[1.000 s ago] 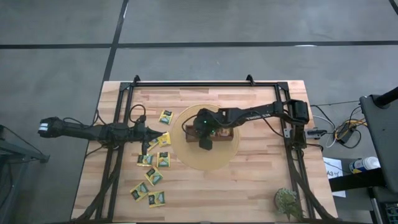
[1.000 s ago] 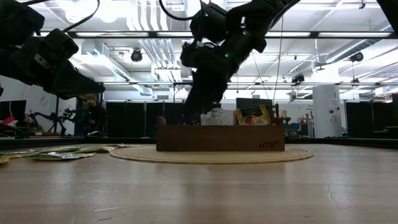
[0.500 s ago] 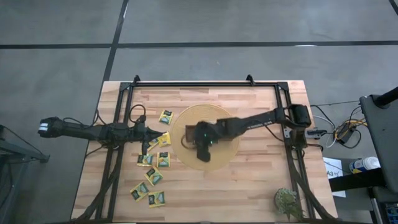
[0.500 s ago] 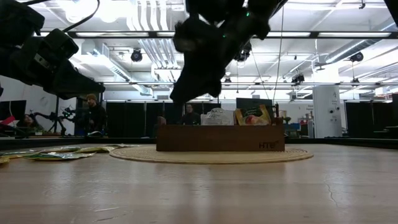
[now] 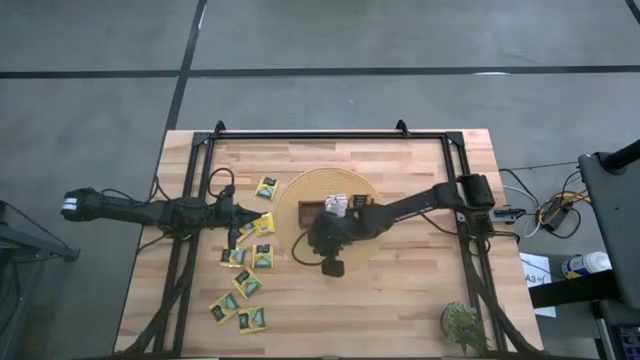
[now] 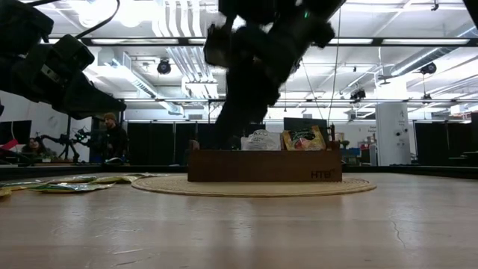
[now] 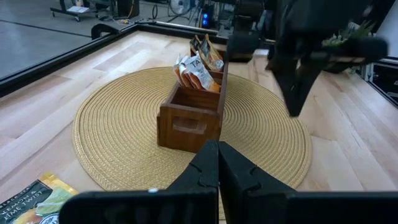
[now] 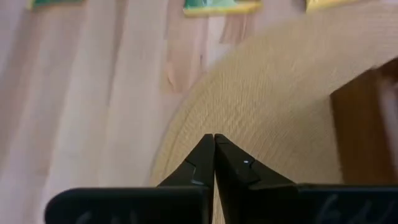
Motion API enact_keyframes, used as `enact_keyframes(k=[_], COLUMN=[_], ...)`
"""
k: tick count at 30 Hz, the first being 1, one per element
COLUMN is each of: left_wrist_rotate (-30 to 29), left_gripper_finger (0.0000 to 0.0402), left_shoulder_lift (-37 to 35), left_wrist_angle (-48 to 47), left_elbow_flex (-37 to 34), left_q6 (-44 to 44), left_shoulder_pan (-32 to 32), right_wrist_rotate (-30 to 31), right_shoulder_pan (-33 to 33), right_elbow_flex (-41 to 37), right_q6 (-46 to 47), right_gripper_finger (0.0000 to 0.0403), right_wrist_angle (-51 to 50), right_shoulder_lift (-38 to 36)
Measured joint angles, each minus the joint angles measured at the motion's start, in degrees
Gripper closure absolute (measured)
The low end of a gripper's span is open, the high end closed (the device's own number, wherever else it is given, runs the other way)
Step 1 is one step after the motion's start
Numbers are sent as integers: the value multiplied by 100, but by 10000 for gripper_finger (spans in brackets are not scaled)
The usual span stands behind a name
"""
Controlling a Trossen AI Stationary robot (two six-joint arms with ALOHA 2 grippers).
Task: Pick & Place Tea
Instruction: Put the yellow tea bag into the left section of the wooden organizer
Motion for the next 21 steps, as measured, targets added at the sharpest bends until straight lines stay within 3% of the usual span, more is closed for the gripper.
enact_keyframes(k=[8, 21], left_wrist_rotate=[0, -1], left_gripper_finger=[402, 402], left_shoulder_lift=[0, -1], left_wrist_angle=[1, 1], left_elbow_flex=[1, 1], left_q6=[-1, 1], left_shoulder_pan=[-1, -1], right_wrist_rotate=[-532, -347], right_shoulder_pan=[-343, -485], right_elbow_flex=[18, 23], right_q6=[-27, 81], right_gripper_finger=[395, 395], right_wrist_angle=[-21, -423], right_shoulder_lift=[563, 628])
